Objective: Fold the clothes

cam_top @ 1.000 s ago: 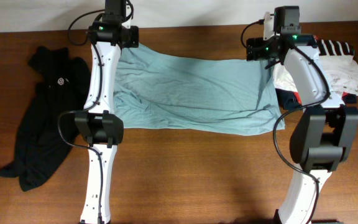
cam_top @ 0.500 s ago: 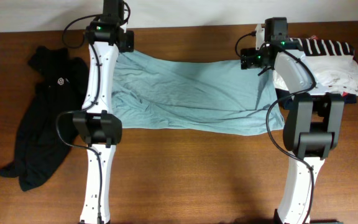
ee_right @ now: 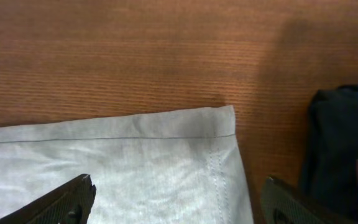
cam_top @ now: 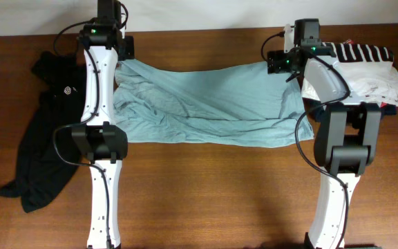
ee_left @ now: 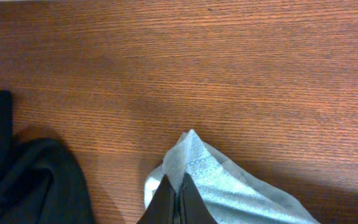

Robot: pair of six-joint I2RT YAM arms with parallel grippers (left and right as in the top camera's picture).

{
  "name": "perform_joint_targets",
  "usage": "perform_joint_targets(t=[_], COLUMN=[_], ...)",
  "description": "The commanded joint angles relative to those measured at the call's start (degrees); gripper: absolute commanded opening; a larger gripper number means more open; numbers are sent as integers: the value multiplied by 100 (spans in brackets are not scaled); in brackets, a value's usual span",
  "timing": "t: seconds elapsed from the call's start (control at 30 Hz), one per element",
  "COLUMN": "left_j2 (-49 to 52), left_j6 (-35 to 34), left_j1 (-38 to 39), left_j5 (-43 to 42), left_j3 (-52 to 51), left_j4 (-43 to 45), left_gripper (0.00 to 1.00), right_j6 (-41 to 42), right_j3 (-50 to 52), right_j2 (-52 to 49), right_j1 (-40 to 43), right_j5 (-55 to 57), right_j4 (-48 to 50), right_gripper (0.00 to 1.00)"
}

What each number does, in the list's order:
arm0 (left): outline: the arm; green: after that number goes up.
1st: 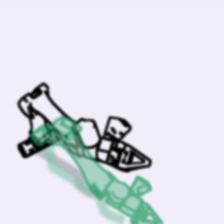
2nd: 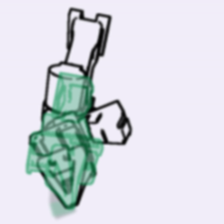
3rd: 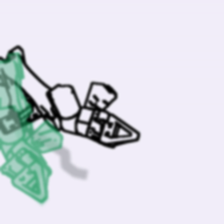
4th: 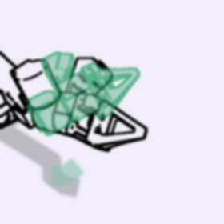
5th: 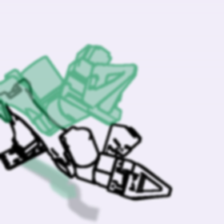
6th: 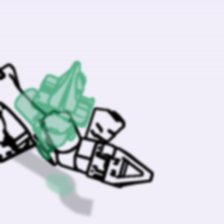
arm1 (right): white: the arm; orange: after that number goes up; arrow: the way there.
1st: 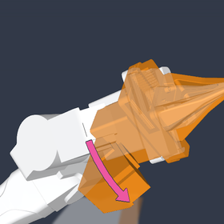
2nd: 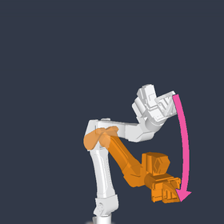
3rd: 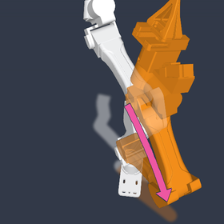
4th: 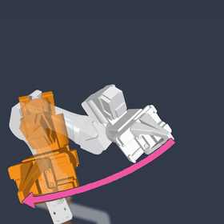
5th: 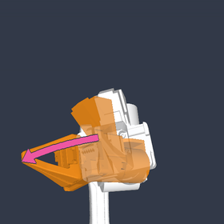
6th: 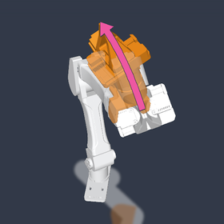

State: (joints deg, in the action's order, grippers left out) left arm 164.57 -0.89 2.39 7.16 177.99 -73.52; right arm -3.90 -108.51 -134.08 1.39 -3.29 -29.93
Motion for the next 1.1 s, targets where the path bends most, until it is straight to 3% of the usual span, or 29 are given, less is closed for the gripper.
perform_joint_targets(t=[0.0,0.43,0.73,0.8,0.97,1.07], left_j2=[-2,-2,0,0,0,0], left_j6=[9,7,7,7,7,4], left_j1=[24,33,33,33,33,33], left_j5=[61,63,61,61,63,4], left_j3=[111,109,109,109,109,109], left_j4=[-4,-31,-28,-26,-9,44], left_gripper=[0,1,1,0,1,1], right_j6=[-37,-17,-13,-13,-9,293], right_j3=[-90,-90,-90,-90,-92,-195], right_j2=[-260,-761,-994,-999,-997,-992], right_j1=[-26,-26,-26,-26,-24,-15], right_j5=[-52,-70,-55,-55,-55,-52], right_j4=[114,855,1252,1285,1283,1213], right_gripper=[90,88,75,70,33,17])
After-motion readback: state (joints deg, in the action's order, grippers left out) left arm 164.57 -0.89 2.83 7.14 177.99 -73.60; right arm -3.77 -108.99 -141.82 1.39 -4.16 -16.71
